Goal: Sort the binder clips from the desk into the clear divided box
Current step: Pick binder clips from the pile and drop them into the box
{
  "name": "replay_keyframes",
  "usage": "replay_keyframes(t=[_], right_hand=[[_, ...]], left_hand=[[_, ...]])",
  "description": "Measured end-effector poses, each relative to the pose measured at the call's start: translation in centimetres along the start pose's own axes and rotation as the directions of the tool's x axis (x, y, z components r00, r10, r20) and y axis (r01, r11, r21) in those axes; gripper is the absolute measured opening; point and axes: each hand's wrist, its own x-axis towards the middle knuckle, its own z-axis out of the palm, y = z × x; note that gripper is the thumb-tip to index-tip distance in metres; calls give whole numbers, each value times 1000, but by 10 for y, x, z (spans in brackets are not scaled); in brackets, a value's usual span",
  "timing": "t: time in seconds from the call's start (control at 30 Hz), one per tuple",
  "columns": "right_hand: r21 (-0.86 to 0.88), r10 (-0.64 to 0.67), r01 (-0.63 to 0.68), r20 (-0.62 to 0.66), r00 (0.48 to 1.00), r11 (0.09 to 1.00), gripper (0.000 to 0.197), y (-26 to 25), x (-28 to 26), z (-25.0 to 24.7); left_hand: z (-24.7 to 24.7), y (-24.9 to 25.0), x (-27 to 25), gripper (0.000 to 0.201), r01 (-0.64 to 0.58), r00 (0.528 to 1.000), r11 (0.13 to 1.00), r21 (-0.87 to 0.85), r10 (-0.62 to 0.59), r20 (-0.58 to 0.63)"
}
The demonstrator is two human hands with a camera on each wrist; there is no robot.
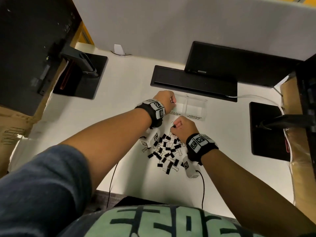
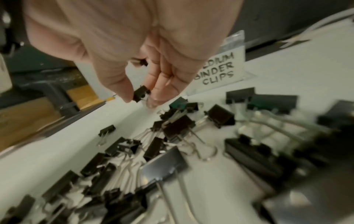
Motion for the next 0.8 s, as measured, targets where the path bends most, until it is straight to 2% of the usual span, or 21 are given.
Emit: replay_keyframes(t=[0.1,0.2,0.3,0.37,0.43,0.5,0.57,0.67,0.8], right_hand=[[115,66,-65,-8,998,991,18,11,-6,-9],[266,119,-132,64,991,955,21,21,-9,-13],[380,163,-202,132,978,903,25,21,-10,-15],[390,167,-211,146,975,896,20,18,-11,-15],[358,152,-202,163,975,911,12,16,-11,-13],[277,126,-169,167,978,946,11,15,-10,-7],[124,69,-88,149,986,988,12,12,-10,-1],[-66,-14,23,132,991,998,12,8,-11,10],[-265,-72,112,156,985,958,24,7,-11,25]], left_hand=[[2,1,7,16,-11,1000,999,39,10,26],[4,-2,6,23,-16,999,1000,11,15,43],[3,-7,0,29,-47,999,999,11,47,25],[0,-12,-7,27,-64,998,998,-10,64,-11],[-2,-16,-17,18,-58,997,998,-31,57,-55],[0,-21,-31,11,-36,998,999,-35,35,-43],[6,-27,-47,12,-30,997,999,12,29,69],[20,-38,-67,14,-59,967,982,181,11,256],[34,-46,-79,24,-62,950,941,334,-46,308]])
